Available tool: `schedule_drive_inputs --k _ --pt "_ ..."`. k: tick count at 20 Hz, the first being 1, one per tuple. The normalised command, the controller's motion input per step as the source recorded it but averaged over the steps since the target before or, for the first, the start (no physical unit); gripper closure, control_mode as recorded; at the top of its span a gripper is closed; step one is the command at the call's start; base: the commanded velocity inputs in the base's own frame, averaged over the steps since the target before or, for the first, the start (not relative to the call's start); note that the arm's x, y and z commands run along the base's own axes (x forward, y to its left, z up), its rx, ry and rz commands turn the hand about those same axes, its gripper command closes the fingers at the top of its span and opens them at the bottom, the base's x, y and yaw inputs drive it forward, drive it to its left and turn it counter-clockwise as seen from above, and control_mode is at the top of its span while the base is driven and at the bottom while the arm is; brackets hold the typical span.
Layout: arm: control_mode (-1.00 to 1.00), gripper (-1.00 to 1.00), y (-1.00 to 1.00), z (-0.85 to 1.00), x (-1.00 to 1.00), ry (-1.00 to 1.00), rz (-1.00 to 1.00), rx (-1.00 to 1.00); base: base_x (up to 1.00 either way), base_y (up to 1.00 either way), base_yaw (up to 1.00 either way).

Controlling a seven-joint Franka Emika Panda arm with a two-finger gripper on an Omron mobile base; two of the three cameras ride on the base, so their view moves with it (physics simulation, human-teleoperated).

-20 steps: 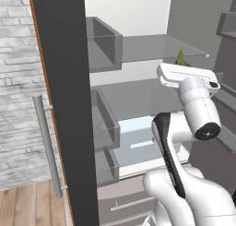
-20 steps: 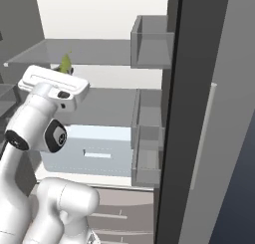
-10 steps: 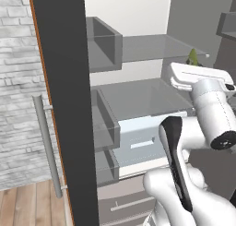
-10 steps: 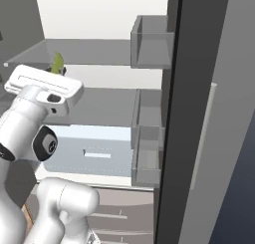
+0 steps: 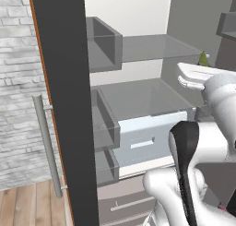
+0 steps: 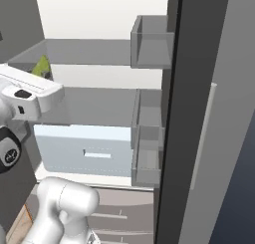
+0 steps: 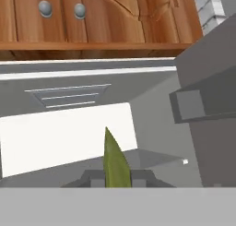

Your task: There is a bowl on the dining counter. Grab a lemon wedge from the fridge and place it in the bowl. Then get the liquor bottle and glass cup from the cabinet and place them next to the bowl.

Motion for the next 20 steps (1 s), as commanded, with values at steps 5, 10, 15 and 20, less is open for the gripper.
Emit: schedule_drive_inputs --k 5,10,15,20 --pt "-1.0 1.0 0.07 -0.18 -0.69 0.16 -0.02 0.0 0.0 0.0 0.0" --pt "-1.0 1.0 0.0 -0.33 -0.86 0.0 -0.01 0.0 0.0 0.0 0.0" --pt "1.0 1.0 0.0 0.0 0.0 0.0 0.0 0.0 -1.0 0.13 -0.01" --pt "1.0 1.0 0.0 0.0 0.0 0.0 0.0 0.0 -0.9 0.65 0.1"
